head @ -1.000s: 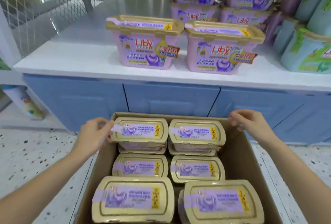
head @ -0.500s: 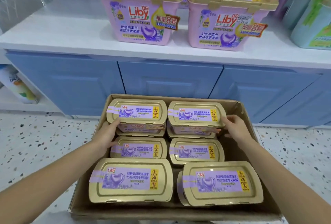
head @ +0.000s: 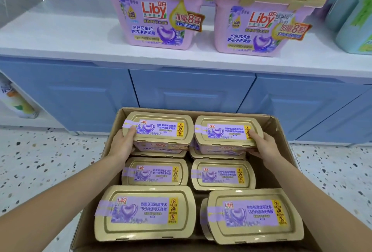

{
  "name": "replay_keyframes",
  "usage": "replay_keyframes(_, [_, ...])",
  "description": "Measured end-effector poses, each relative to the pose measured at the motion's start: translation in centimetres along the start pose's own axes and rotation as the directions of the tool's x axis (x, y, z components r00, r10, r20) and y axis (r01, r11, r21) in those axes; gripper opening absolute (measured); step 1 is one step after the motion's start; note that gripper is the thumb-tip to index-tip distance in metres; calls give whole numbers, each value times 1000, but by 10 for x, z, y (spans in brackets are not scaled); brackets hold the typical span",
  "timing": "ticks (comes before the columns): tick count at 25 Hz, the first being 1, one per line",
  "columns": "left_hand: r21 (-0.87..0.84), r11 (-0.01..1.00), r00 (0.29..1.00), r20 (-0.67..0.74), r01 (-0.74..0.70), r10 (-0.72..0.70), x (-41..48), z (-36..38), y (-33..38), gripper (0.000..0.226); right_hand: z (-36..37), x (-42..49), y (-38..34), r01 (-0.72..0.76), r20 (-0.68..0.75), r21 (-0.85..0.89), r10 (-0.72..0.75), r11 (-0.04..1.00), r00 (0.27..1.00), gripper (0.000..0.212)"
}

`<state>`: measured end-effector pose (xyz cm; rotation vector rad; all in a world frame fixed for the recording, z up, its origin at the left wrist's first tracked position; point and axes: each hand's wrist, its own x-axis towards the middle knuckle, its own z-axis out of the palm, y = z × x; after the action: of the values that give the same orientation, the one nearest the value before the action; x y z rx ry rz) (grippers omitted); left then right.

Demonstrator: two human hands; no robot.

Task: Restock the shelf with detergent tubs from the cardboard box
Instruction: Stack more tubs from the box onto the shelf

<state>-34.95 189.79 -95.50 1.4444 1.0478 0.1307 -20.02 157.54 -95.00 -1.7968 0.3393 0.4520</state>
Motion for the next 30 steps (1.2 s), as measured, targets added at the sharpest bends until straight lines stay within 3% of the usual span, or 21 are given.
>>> replay_keyframes(8, [14,998,997,-55,-61,62,-8,2,0,21,-12,-7,-5,67,-117,-187,-90,980,989,27])
replay_keyframes(14, [31,985,984,-42,-171,172,-37,-17,26,23,-30,-43,-46,174,-158,-314,-232,933,960,41])
replay_keyframes(20, [28,945,944,-30,-327,327,-92,-46,101,26,-56,-89,-132,306,-111,-285,-349,908,931,48])
replay_keyframes(30, [-100,860,866,-72,-500,495,-158,-116,286,21,-100,-142,-313,525,-184,-229,-567,819,803,29])
